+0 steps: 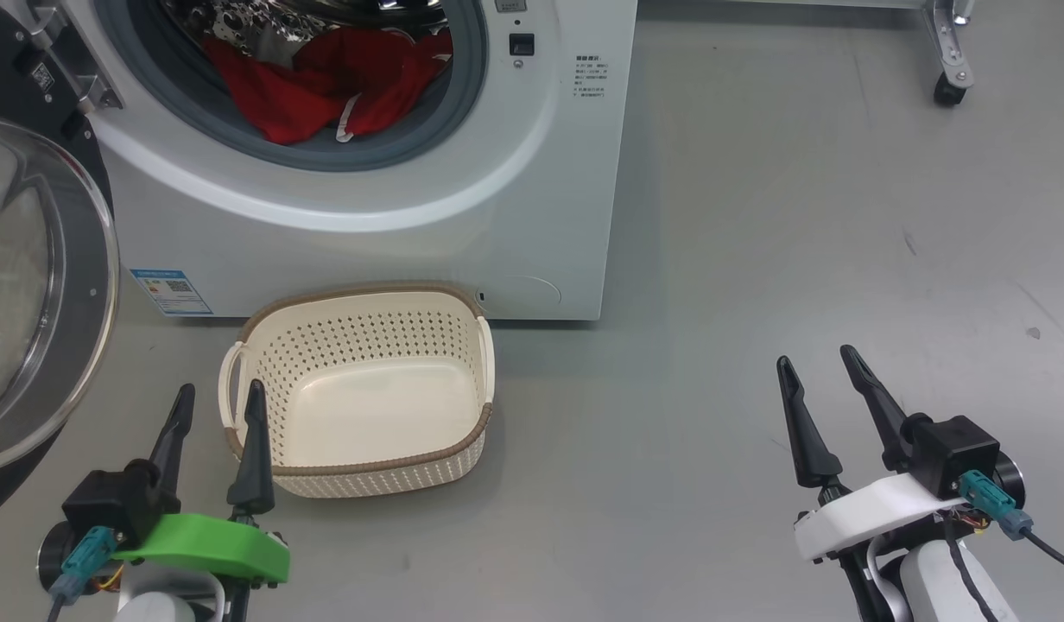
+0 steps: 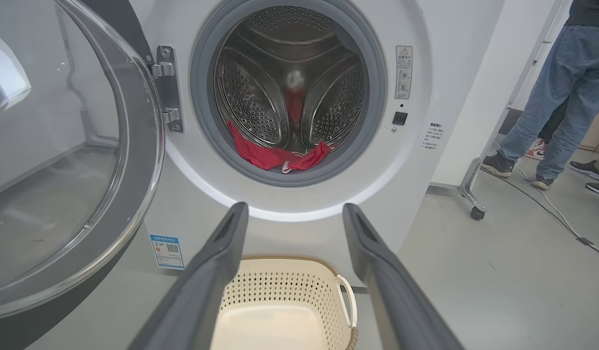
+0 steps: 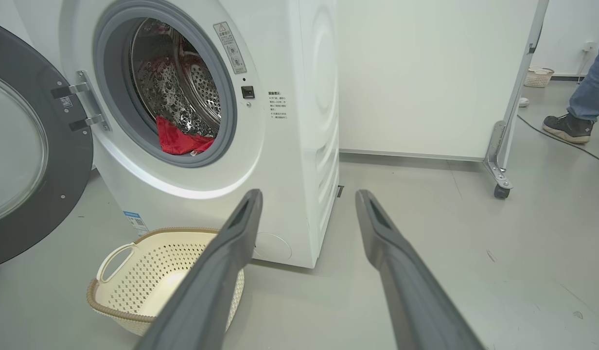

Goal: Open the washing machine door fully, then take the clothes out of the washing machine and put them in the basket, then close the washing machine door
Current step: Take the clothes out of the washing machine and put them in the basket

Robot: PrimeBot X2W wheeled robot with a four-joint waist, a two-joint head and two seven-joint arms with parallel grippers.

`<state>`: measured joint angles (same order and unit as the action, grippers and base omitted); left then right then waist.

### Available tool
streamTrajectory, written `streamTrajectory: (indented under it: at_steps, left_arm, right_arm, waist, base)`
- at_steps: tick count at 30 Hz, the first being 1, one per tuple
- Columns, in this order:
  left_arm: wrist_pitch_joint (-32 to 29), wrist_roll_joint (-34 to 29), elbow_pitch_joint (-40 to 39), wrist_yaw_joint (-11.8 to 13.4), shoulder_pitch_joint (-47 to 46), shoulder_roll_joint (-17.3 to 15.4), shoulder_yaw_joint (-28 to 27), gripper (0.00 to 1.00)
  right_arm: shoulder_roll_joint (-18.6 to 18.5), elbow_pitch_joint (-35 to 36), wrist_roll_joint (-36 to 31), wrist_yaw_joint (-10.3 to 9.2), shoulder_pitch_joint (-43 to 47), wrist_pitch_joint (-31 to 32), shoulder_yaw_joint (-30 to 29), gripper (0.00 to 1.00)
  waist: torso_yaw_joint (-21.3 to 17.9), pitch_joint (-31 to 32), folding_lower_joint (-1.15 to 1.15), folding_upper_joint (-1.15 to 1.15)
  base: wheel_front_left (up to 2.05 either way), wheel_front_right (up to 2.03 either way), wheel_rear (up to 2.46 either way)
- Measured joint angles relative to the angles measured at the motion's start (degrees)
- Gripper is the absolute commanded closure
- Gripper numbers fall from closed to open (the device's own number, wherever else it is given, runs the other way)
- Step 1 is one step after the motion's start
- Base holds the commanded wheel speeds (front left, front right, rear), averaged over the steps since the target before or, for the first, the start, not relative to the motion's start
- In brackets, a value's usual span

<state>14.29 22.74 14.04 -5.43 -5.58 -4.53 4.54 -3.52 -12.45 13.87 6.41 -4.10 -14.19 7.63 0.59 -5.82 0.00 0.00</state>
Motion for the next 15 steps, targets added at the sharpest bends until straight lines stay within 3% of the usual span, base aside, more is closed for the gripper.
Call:
streamTrajectory:
  at_steps: [15]
  left_arm:
    - [0.09,-1.13,0.05,-0.2,-0.01,-0.08,-0.37,0.0]
  right_arm:
    - [0.1,-0.03,0.0,0.01,0.0,-0.01,-0.16,0.0]
  waist:
    - [0.53,-0.15,0.0,0.0]
  base:
    - [1.1,-1.1,0.0]
